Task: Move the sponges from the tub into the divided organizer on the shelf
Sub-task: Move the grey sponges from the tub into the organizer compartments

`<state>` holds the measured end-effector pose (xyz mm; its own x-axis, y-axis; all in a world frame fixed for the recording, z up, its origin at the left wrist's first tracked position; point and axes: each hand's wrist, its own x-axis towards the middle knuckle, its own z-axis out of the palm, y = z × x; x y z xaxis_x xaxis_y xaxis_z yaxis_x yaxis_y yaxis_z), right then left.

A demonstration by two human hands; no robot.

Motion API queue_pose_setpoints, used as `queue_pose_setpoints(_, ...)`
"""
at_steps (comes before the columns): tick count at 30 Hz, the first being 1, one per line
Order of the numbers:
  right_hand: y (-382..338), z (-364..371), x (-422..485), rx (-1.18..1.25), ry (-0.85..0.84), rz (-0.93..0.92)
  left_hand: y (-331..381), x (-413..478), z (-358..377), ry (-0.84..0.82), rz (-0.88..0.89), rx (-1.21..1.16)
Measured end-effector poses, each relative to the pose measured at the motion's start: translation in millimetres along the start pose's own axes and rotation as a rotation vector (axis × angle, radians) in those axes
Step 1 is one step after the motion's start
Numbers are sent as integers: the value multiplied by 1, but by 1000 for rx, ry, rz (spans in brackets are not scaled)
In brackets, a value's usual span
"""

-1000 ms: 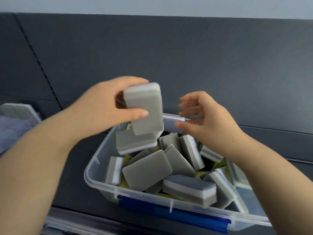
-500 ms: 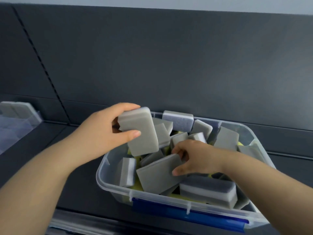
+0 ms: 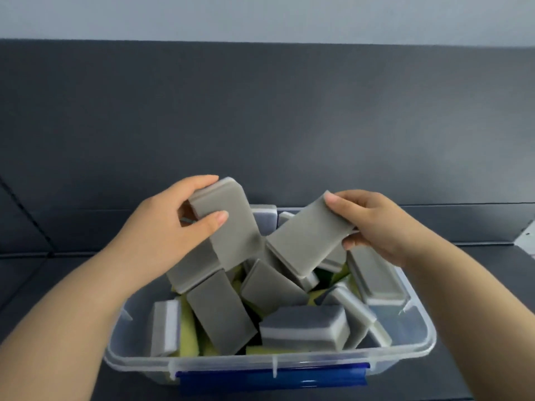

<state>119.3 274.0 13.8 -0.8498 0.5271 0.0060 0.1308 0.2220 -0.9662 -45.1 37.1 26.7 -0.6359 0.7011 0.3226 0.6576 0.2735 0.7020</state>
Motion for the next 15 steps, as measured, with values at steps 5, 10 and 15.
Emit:
queue_pose_setpoints(5, 9, -13, -9, -95, 151, -119, 19, 4, 36, -80, 23, 86)
queue_pose_setpoints(10, 30, -10, -17, -325, 174, -166, 28, 2, 67, -109, 58, 189)
queue_pose_setpoints(15, 36, -10, -23, -333, 220, -278, 36, -10, 64, 34, 50, 183)
